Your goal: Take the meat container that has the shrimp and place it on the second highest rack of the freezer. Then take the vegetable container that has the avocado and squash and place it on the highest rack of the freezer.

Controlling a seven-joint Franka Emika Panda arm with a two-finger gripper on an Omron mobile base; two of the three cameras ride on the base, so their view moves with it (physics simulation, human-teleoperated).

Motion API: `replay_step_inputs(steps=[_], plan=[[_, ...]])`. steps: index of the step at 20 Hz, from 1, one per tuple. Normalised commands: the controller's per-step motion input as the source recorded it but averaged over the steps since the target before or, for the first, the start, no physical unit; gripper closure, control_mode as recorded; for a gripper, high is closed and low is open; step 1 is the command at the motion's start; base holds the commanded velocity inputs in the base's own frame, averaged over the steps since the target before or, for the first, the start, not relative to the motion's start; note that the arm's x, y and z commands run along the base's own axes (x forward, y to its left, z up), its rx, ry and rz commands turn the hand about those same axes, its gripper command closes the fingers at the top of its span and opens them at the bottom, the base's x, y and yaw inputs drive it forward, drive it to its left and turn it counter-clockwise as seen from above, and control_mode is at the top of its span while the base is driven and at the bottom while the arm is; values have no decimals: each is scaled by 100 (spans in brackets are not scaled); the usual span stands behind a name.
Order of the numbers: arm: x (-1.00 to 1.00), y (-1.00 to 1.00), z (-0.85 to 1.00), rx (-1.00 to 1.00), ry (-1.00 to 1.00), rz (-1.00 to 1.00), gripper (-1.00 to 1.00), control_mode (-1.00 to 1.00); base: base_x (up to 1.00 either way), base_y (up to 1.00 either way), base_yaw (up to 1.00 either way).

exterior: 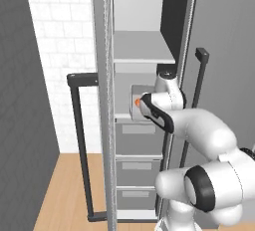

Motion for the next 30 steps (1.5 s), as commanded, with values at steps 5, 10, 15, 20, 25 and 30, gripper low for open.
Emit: replay_step_inputs(steps=[5, 10, 15, 20, 25, 30], plan=[[39, 0, -2, 0, 0, 0, 100, -100, 0, 0, 0], [26, 0, -27, 0, 0, 0, 100, -100, 0, 0, 0], [29, 0, -51, 0, 0, 0, 100, -100, 0, 0, 0], [29, 0, -27, -1, 0, 0, 100, -100, 0, 0, 0], [51, 0, 0, -1, 0, 0, 100, -100, 0, 0, 0], [67, 0, 4, 0, 0, -3, 100, -100, 0, 0, 0]])
